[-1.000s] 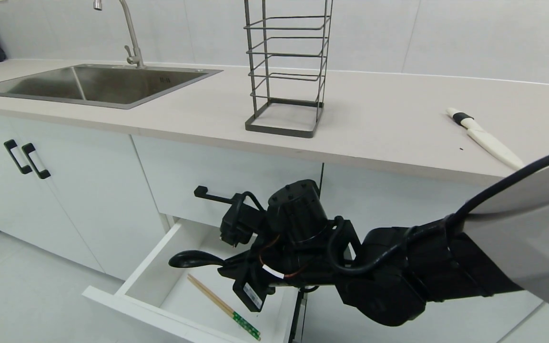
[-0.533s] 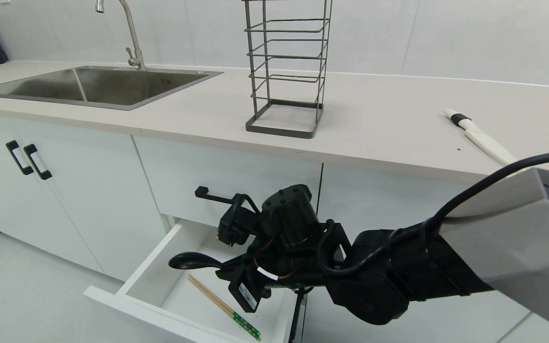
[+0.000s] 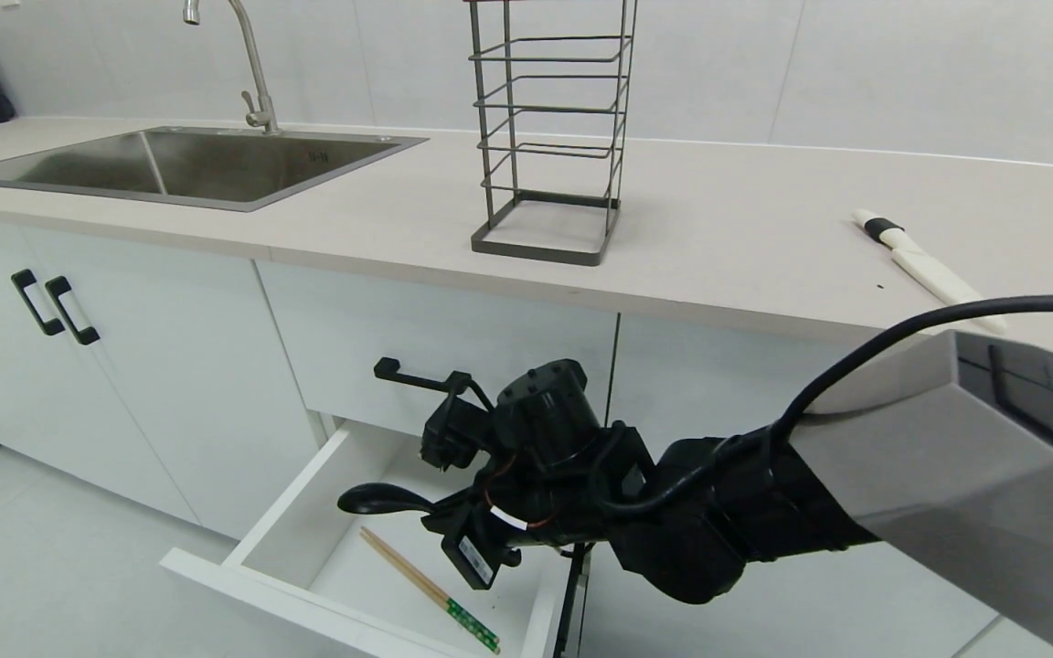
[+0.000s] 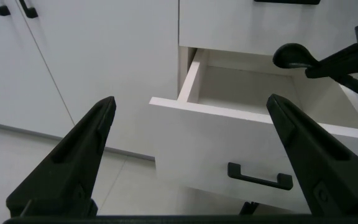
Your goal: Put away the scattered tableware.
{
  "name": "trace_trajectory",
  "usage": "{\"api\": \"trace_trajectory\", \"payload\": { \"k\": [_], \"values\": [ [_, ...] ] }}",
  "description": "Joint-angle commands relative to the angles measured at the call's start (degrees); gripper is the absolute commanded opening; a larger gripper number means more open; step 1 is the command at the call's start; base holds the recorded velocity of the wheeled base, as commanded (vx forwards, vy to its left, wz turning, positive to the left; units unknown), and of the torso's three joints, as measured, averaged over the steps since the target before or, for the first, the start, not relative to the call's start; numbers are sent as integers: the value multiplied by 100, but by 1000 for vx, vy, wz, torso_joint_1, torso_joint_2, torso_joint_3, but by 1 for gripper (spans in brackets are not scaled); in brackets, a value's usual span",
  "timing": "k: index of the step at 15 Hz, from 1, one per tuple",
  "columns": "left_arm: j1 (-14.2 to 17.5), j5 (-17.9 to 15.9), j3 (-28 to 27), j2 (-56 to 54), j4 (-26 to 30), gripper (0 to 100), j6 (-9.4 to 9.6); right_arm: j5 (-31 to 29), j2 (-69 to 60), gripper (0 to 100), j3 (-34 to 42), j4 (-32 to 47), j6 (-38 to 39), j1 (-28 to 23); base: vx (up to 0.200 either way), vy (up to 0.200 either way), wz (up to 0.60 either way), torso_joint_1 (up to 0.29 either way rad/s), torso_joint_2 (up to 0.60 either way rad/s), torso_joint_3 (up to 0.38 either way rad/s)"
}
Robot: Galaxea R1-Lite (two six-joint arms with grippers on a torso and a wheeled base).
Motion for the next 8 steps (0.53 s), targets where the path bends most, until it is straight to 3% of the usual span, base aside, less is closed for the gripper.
{"api": "trace_trajectory", "payload": {
  "k": [1, 5, 8],
  "values": [
    [0, -2, 0, 7, -2, 100, 2, 5, 400, 0, -381, 10, 3, -3, 0, 0, 0, 0, 0, 0],
    [0, -2, 0, 7, -2, 100, 2, -30, 523, 0, -486, 159, 3, -12, 0, 0, 0, 0, 0, 0],
    [9, -2, 0, 7, -2, 100, 2, -505, 708, 0, -504, 256, 38, -38, 0, 0, 0, 0, 0, 0]
  ]
}}
